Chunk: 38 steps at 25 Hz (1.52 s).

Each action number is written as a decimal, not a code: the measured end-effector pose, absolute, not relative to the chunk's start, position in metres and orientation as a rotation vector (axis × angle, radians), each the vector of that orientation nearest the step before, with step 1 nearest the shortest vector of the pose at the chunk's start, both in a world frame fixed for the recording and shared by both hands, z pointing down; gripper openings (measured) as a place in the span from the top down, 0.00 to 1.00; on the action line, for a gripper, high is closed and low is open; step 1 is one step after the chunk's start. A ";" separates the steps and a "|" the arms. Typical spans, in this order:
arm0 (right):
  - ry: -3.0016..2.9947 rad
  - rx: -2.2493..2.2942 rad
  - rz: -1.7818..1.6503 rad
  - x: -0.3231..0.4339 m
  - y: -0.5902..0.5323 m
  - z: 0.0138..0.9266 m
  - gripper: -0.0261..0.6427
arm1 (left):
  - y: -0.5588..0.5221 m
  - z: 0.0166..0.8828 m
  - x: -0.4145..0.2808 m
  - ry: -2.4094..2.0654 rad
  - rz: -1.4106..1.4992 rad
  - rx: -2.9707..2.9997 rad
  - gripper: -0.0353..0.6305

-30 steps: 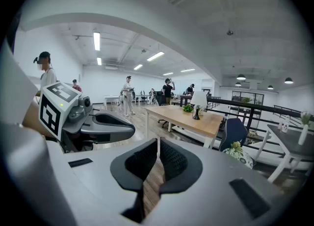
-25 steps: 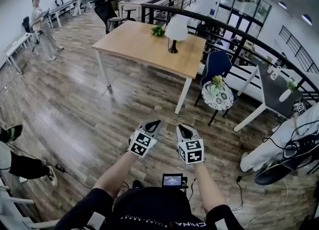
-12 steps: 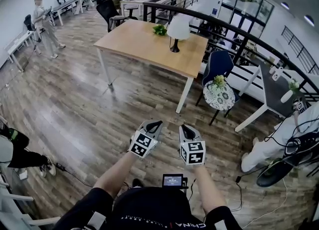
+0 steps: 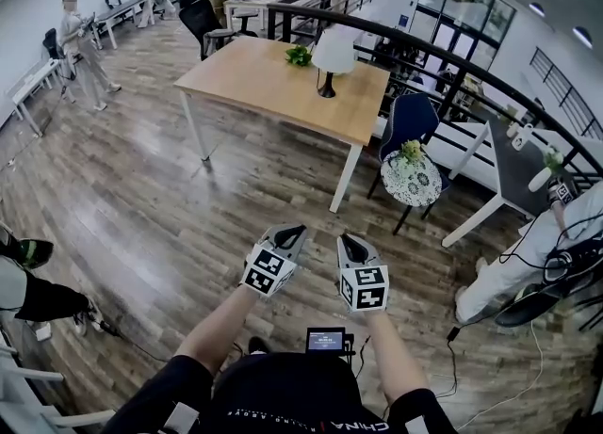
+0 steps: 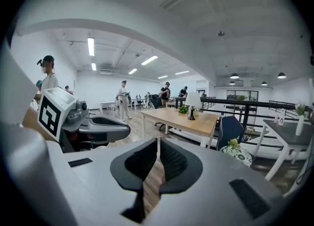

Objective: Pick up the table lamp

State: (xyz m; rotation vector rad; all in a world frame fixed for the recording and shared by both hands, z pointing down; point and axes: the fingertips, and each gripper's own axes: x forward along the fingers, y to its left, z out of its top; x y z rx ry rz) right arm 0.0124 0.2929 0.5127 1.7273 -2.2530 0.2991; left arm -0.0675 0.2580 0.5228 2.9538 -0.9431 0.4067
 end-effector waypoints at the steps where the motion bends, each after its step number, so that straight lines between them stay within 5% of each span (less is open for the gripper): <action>1: -2.255 1.724 0.302 0.013 0.294 0.513 0.90 | 0.259 0.524 -0.067 -0.945 0.413 2.954 0.92; 27: -2.303 1.690 0.420 0.096 0.311 0.538 0.90 | 0.278 0.546 -0.018 -1.067 0.524 2.886 0.92; 38: -2.256 1.690 0.467 0.115 0.244 0.561 0.90 | 0.207 0.571 0.001 -1.016 0.545 2.878 0.92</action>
